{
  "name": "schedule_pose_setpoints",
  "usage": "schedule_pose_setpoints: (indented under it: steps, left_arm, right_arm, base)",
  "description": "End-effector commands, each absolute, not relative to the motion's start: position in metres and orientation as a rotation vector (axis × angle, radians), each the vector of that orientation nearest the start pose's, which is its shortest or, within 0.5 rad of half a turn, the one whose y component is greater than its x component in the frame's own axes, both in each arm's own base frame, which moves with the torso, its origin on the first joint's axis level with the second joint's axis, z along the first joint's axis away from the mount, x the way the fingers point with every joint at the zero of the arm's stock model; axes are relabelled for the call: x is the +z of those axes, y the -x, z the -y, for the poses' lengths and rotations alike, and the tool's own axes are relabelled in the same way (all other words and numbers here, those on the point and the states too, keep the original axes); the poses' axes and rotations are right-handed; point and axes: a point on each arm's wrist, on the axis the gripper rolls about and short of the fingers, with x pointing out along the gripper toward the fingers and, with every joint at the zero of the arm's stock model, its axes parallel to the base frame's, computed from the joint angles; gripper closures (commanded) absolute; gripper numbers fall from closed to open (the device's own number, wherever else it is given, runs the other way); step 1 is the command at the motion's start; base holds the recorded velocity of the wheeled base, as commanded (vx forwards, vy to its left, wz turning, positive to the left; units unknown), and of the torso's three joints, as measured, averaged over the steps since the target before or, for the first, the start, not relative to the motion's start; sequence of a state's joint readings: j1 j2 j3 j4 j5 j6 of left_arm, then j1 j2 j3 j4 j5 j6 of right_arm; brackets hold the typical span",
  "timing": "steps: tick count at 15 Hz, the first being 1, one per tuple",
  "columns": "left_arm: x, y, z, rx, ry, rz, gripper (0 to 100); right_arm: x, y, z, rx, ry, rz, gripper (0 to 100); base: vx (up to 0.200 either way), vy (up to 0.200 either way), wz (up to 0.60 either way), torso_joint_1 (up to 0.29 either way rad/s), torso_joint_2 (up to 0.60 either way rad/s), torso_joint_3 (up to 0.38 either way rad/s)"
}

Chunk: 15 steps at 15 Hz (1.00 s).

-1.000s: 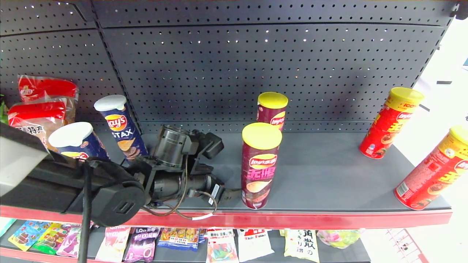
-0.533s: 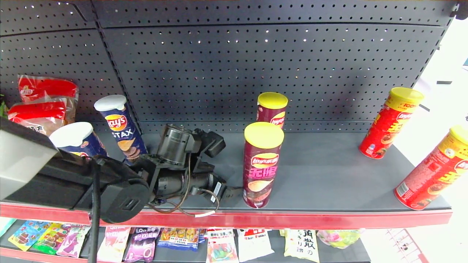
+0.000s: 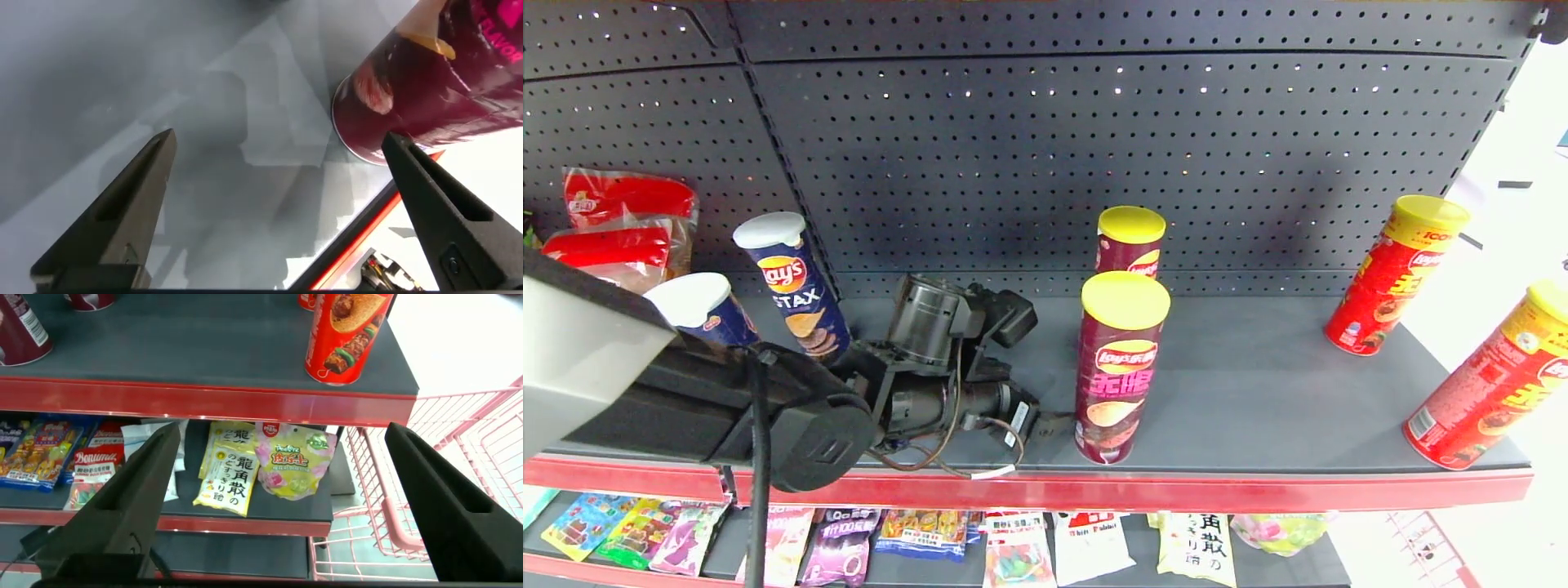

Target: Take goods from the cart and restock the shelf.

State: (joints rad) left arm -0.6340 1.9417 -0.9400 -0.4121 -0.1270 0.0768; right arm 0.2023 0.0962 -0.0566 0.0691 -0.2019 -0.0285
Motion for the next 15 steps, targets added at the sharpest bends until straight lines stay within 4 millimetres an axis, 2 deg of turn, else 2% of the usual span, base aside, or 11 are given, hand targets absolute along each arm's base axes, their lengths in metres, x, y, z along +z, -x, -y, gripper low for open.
schedule_pose_setpoints:
  steps: [1,15]
  left_arm:
    - [0.1158,-0.2835,0.2138,-0.766,-0.223,-0.552,0]
    - [0.1166,-0.2888,0.2184,-0.766,-0.219,-0.542,0]
  right_arm:
    - [0.0864,0.0180,0.0083,0.002,0.052,-0.110,0]
    - [0.0864,0.0179,0.0083,0.002,0.050,-0.111,0]
  base:
    - [0.000,0.000,0.00,0.000,0.00,0.000]
    - [0.000,0.000,0.00,0.000,0.00,0.000]
